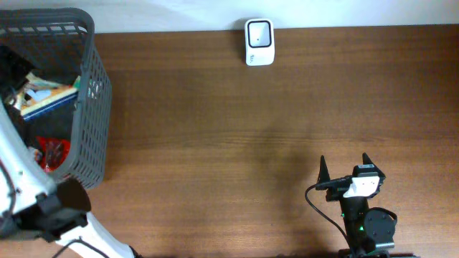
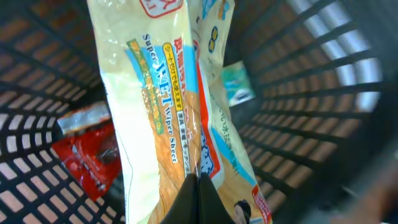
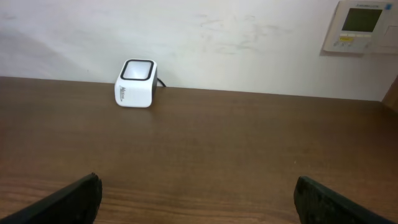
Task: Scan the item barcode
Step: 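Lift the wafer bag out and drop it on the table center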
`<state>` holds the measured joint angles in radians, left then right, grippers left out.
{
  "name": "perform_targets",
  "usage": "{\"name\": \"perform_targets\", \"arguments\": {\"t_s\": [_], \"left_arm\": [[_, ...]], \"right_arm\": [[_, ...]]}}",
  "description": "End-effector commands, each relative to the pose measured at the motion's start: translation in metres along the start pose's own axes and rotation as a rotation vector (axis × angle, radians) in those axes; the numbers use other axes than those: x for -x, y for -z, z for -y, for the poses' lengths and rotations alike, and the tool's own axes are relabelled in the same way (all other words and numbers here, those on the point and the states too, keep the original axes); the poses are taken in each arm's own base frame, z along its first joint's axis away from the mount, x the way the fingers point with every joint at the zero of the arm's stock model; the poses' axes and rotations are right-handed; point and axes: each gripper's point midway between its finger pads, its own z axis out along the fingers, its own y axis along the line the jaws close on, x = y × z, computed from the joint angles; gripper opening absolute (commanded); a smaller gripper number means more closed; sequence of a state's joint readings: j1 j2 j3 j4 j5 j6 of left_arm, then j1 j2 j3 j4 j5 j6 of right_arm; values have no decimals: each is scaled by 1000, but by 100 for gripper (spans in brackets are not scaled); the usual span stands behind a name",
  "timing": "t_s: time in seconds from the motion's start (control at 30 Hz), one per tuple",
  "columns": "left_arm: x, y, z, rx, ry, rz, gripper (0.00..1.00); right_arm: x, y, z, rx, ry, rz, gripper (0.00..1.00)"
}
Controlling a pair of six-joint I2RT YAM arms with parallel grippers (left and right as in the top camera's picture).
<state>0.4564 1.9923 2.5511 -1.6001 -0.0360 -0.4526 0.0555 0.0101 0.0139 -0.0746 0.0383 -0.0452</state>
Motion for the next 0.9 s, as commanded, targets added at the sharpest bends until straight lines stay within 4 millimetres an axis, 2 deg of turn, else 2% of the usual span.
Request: {"name": "perform_targets", "arguments": {"t_s": [0.0,0.03,0.13,0.2,0.27,0.3,0.37,0.47,0.57,0.7,0.73,0.8,0.87], "left_arm": [[6,76,25,-178,-32,165,0],[1,95,42,-262,-58,189,0],[-22,126,88,-454,-177,183,0],[-42,135,116,-537,-244,150,0],[-71,140,149,-600,-329,105,0],[-89,140,168,-630,-378,73,0],[-111,136,189,-653,-433,30,0],[-157,110,228,-657,-533,-86,0],[-208,71,263,-634,-633,-210,0],[-264,25,291,-587,-725,-331,0],[-285,9,299,-568,-753,-370,0],[-301,-1,304,-565,-806,-389,0],[-304,0,306,-584,-872,-371,0]], "right_arm": [[-4,0,4,-20,0,-7,98],[-4,0,4,-20,0,-7,98],[-4,0,4,-20,0,-7,98],[-4,0,4,-20,0,-7,98],[-4,0,4,-20,0,-7,98],[-4,0,4,-20,0,-7,98],[-4,0,4,-20,0,-7,98],[-4,0,4,-20,0,-7,99],[-4,0,4,-20,0,-7,98],[-4,0,4,-20,0,-7,98],[-4,0,4,-20,0,-7,98],[-4,0,4,-20,0,-7,98],[-4,0,4,-20,0,-7,98]]}}
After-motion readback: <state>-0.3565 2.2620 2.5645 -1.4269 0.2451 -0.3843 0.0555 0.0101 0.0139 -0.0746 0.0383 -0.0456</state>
